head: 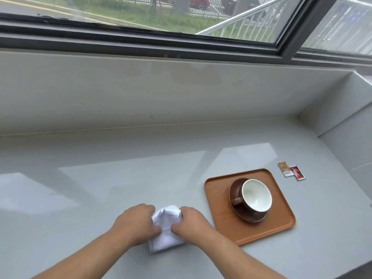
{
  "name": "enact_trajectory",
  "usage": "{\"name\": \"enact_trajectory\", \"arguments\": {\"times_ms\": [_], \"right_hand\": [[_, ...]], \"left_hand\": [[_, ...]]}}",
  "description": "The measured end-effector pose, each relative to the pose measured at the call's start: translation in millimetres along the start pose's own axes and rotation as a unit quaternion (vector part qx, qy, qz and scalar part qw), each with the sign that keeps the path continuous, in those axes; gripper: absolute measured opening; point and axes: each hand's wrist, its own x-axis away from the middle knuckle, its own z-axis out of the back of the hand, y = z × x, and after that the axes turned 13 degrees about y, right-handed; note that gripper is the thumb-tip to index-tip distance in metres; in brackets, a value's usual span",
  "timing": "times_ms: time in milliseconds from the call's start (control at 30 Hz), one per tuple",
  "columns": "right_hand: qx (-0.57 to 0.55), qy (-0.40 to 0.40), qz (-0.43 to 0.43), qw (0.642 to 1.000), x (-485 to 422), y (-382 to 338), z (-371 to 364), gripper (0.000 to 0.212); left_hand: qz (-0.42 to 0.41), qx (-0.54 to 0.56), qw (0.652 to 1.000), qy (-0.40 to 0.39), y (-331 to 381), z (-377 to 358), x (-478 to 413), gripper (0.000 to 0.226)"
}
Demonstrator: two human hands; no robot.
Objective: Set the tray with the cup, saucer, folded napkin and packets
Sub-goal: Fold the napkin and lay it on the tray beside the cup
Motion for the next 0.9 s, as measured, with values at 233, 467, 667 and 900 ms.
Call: {"name": "enact_trajectory", "arguments": {"times_ms": [233,467,667,900], "right_hand": [[-0.033,-0.012,0.072,0.997,5.9,3.5,45.4,0.014],[0.024,-0.011,0.124,0.992,-8.3,2.3,116.5,0.017],[0.131,-0.038,0.171,0.976,-11.8,23.3,145.4,0.015],[0.248,-0.039,0.225,0.941,-24.8,52.6,146.2,0.009]], "left_hand": [[0.023,0.184,0.982,0.02,18.8,8.7,2.2,0.039],[0.06,0.363,0.927,-0.074,51.6,7.7,8.4,0.027],[0.081,0.338,0.936,-0.059,90.1,-11.9,20.8,0.013],[0.097,0.295,0.95,-0.027,128.4,-41.2,21.4,0.03]]}}
